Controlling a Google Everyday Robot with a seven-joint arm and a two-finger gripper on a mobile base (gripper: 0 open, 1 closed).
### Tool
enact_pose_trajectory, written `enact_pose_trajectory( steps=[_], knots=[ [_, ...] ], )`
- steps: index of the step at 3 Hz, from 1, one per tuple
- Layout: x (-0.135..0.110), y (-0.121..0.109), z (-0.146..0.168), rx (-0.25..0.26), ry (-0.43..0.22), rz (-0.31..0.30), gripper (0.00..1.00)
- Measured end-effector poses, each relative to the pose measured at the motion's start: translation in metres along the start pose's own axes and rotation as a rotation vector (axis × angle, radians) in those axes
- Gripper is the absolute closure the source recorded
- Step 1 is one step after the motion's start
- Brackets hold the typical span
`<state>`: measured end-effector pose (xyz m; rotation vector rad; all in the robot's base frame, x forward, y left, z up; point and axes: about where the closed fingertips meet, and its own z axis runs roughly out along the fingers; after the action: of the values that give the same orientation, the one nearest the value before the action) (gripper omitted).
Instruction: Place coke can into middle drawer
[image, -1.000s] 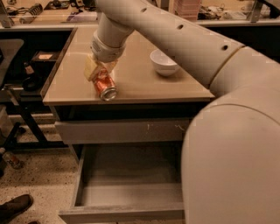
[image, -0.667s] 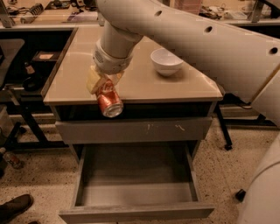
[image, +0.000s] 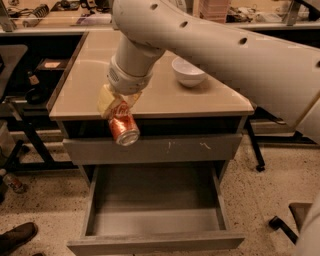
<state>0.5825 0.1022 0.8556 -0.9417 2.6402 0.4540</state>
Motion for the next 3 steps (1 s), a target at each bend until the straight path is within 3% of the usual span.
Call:
enact_pose_trajectory(
  steps=[1,3],
  knots=[
    [0.037,0.020,0.015,-0.031,0.051,0.052,1.00],
    [0.103,0.019,0.084,-0.101,0.167,0.183,1.00]
  ],
)
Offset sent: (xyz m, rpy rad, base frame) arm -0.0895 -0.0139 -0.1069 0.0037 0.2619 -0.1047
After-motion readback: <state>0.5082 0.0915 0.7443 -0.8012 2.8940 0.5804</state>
